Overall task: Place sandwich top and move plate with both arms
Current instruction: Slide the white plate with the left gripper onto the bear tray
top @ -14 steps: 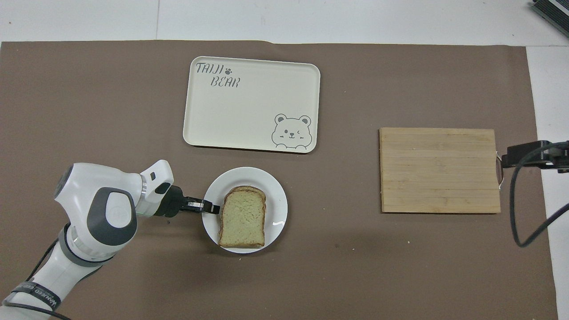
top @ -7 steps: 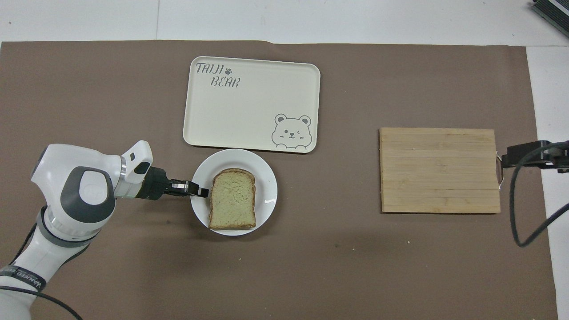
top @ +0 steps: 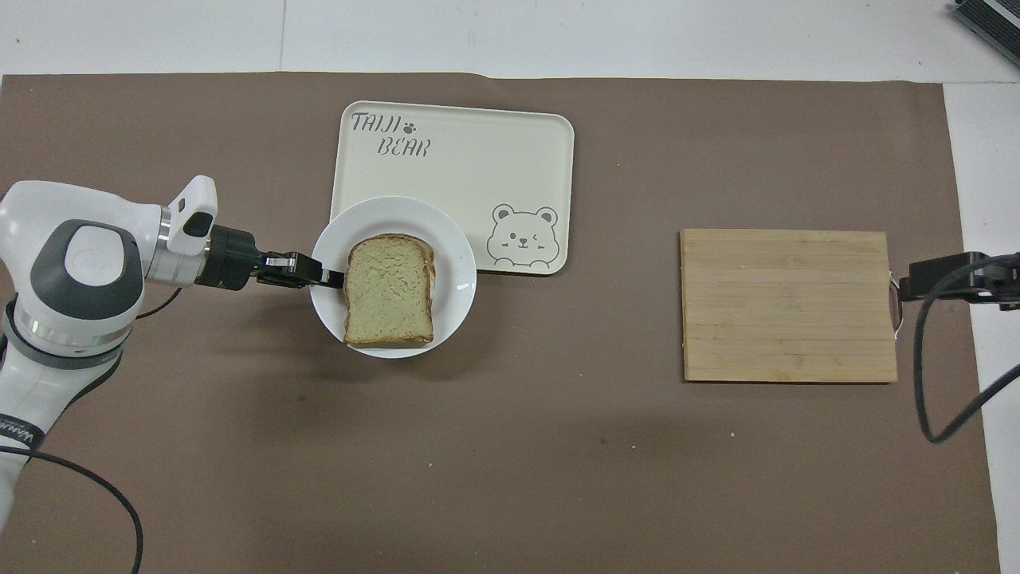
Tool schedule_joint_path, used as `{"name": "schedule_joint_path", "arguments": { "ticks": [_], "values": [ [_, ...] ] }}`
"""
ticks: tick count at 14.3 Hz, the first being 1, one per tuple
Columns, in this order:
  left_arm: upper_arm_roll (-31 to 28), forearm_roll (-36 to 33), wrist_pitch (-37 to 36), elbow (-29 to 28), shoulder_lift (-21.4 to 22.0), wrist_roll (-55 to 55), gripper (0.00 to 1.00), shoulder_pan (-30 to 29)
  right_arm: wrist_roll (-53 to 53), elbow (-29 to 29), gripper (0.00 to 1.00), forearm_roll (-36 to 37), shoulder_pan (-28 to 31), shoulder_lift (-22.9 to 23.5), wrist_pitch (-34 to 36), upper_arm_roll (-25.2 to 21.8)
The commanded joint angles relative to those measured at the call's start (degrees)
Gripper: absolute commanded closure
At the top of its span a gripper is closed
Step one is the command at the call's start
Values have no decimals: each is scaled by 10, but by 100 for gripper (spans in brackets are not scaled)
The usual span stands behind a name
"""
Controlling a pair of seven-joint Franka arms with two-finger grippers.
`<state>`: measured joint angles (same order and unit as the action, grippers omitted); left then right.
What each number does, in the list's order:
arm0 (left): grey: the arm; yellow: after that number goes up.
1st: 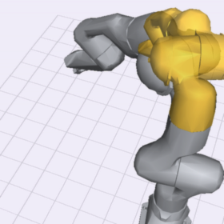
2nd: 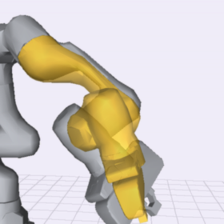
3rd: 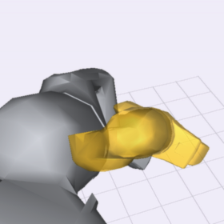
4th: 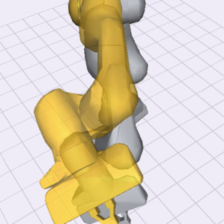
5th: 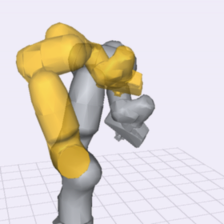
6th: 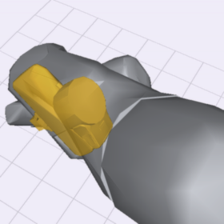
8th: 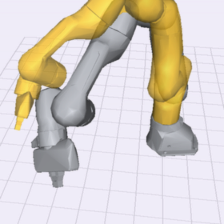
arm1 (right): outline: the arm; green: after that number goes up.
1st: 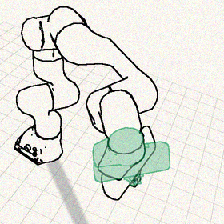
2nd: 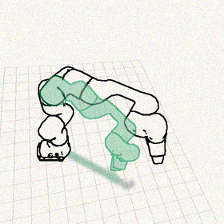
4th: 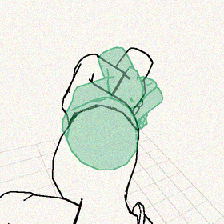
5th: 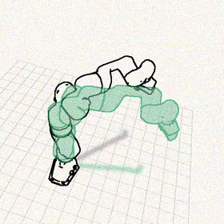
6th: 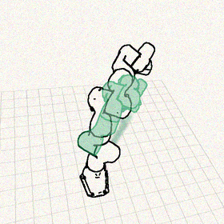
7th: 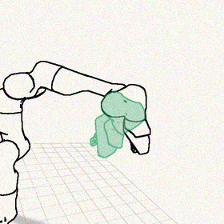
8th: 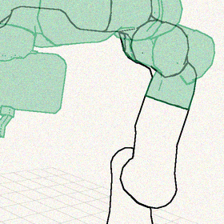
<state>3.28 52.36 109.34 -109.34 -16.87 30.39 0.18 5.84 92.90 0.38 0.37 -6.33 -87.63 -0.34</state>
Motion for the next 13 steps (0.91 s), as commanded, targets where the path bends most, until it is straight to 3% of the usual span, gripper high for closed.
{"name": "schedule_joint_path", "arguments": {
  "ticks": [1, 7, 10, 13],
  "values": [
    [9, -2, -24, 78, -41, -42, 100, -5, 4, 8, 0, 2, 5, -9, -3, 4],
    [16, -2, -14, 159, -86, -93, 100, -2, 4, 8, 0, 2, 5, -9, -3, 4],
    [17, -1, -12, 239, -159, -94, 100, 10, 4, 8, 0, 2, 5, -9, -3, 4],
    [24, -2, 10, 278, -206, -92, 100, 26, 4, 8, 0, 2, 5, -9, -3, 4]
  ]
}}
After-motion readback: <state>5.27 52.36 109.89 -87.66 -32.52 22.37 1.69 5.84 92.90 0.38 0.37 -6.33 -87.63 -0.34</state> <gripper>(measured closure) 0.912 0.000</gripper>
